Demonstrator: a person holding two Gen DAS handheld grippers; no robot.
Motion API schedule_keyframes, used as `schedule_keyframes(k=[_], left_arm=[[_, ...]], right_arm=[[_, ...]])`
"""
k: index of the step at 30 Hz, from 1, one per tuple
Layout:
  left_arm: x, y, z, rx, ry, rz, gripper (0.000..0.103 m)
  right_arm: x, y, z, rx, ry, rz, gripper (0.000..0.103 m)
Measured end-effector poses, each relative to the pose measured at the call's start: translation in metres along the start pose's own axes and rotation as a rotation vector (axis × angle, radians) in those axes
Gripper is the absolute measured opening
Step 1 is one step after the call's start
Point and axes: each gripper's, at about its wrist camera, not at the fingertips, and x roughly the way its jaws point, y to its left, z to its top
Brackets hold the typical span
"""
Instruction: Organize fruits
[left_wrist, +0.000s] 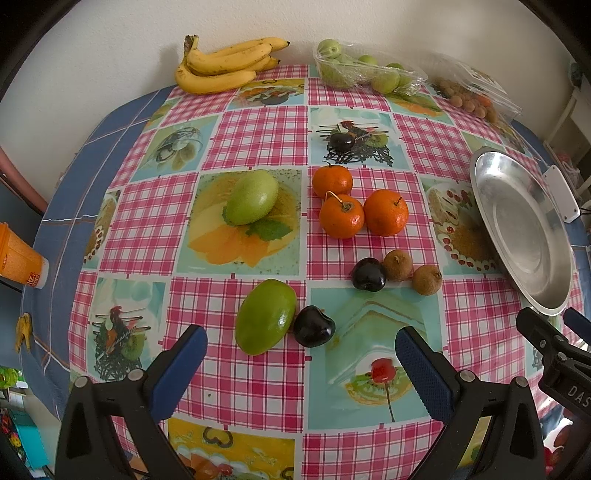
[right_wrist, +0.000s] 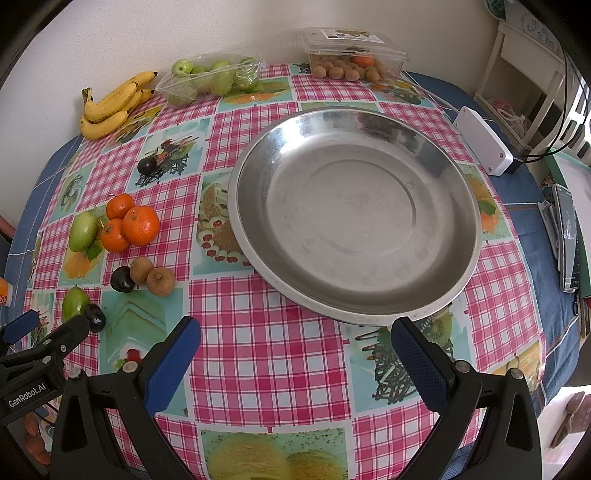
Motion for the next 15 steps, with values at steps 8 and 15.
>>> schedule_keyframes(k=[8,15], left_arm=[[0.0002,-0.0003,-0.0002,-0.001,0.001,0.001,0.103],[0.0006,0.0003,-0.0010,-0.002,0.002,0.002,0.103]], right_arm=[[0.0004,0.0003,-0.0001,-0.001,0.003,-0.001,0.102],[0.0006,0.0005,-0.0001,-0.001,0.003,-0.002,0.102]])
